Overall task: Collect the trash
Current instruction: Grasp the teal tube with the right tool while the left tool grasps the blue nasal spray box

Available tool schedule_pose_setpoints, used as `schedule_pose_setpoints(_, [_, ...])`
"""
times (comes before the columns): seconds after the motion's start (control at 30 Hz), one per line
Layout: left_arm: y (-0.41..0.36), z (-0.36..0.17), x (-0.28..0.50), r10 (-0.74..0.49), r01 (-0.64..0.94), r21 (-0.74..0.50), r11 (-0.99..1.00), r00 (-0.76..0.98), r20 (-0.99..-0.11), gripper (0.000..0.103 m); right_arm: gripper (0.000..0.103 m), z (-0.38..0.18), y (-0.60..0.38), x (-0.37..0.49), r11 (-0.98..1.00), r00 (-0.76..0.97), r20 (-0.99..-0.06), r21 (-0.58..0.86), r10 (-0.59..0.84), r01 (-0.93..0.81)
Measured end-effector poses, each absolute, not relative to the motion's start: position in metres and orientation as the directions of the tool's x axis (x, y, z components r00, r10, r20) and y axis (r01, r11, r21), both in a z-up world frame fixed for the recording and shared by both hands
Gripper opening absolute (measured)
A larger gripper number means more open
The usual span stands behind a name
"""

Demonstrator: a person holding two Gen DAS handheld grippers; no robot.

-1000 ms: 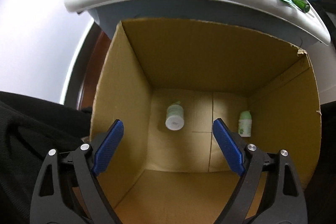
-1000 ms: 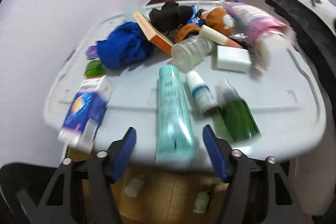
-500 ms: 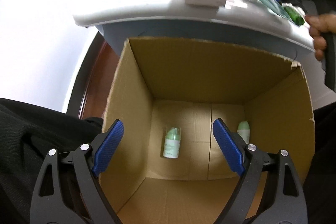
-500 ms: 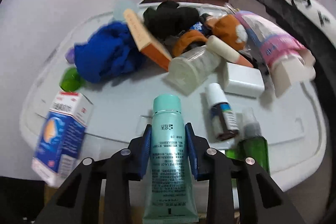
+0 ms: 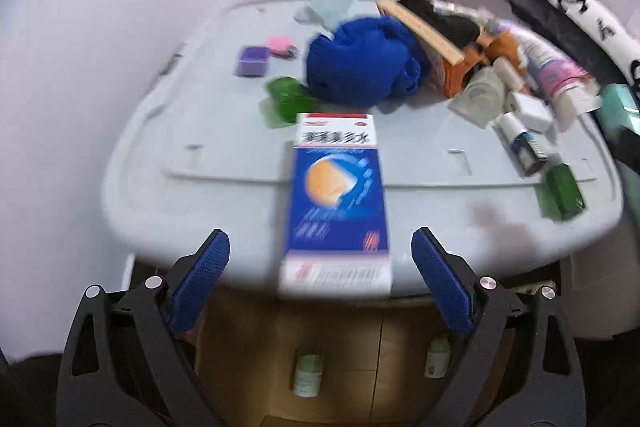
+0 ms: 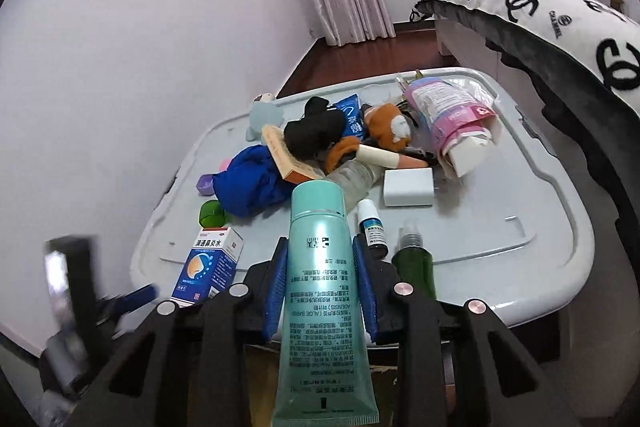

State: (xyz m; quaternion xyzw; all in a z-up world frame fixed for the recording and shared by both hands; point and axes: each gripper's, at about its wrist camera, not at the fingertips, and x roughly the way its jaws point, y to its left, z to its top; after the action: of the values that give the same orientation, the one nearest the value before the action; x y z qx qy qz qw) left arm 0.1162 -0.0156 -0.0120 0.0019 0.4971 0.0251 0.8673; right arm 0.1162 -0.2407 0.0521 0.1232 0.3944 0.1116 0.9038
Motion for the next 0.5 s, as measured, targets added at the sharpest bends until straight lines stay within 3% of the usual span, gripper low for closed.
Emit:
schedule_pose_setpoints(0.1, [-0.016,-0.034,0.142,0.071,-0.054,0.053,0.997,0.465,-0.882,0.088,0.032,0.055,-0.243,0.112,0.942,0.67,-0.675,0.314,0.309,-0.119])
schedule_pose_setpoints(0.13, [-0.014,-0.038,0.144,0.072,-0.059,0.049,0.997,0.483,-0.873,0.066,0.032,0.055,-0.241,0.112,0.941,0.67,-0.673,0.316,0.313,-0.123])
schedule_pose_setpoints(0.17, [-0.01,-0.037,0.144,0.024,-0.049,-0.002,0.999,0.514,-0.857,0.051,0.032,0.055,-0.24,0.112,0.94,0.668,-0.673,0.318,0.317,-0.126])
schedule_pose_setpoints(0.33, [0.002,-0.019,0.128,0.014,-0.054,-0.02,0.998,0.573,-0.82,0.05,0.032,0.056,-0.231,0.113,0.937,0.665,-0.67,0.315,0.331,-0.149])
schedule_pose_setpoints(0.5, [0.003,0.04,0.084,-0.027,-0.001,-0.037,0.999,0.675,-0.737,0.05,0.032,0.056,-0.229,0.105,0.94,0.686,-0.652,0.306,0.324,-0.153])
